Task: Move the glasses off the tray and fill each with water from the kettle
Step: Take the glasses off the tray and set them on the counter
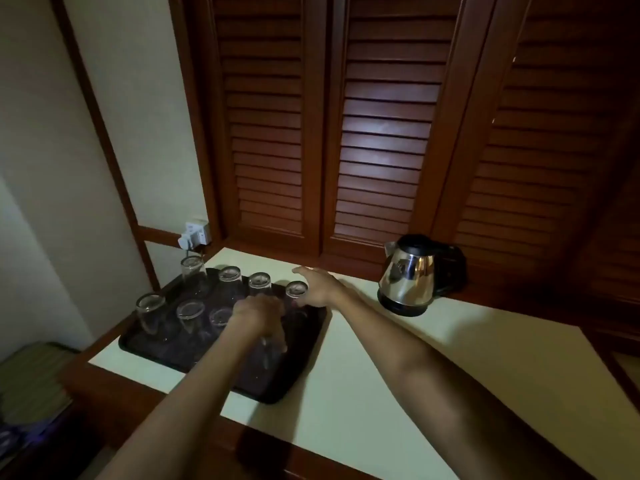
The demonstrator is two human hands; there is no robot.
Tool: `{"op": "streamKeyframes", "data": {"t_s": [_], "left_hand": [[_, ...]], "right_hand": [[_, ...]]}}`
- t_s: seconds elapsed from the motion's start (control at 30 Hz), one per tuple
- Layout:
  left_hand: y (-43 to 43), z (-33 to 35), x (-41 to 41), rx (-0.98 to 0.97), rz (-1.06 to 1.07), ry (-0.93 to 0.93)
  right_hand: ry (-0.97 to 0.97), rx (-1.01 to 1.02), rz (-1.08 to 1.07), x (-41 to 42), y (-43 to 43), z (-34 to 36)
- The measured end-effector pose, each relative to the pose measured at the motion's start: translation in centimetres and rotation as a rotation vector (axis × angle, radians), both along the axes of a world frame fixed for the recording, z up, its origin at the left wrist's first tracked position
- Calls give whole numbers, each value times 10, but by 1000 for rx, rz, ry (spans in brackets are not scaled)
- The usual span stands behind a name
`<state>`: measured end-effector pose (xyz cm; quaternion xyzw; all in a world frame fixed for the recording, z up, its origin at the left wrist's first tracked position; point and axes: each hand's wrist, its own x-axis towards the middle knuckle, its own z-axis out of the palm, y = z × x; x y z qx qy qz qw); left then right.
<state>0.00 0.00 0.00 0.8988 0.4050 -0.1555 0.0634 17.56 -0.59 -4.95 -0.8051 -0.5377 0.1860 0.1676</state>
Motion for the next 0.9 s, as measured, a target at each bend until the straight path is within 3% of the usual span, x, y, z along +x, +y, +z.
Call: {"op": "streamKeyframes", "data": {"t_s": [0.13, 0.23, 0.4, 0.5, 0.6, 0.7, 0.8, 0.9], "left_hand": [[12, -12, 4, 40, -21, 69], [20, -12, 4, 46, -38, 46], [32, 3, -5, 72, -44, -4], [48, 10, -14, 9, -30, 18], [64, 17, -32, -273, 82, -128], [72, 17, -54, -497, 175, -383], [49, 9, -66, -968, 371, -750], [12, -5, -60, -1351, 510, -1017]], "right_hand": [[-77, -47, 18, -17, 16, -6], [-85, 28, -23, -21, 21, -11], [-71, 133, -83, -21, 20, -1], [36, 160, -152, -17, 11, 7], [396, 328, -346, -5, -2, 14], [1042, 463, -567, 5, -30, 16], [1555, 489, -634, 16, -63, 4], [1760, 463, -549, 20, -93, -12]]}}
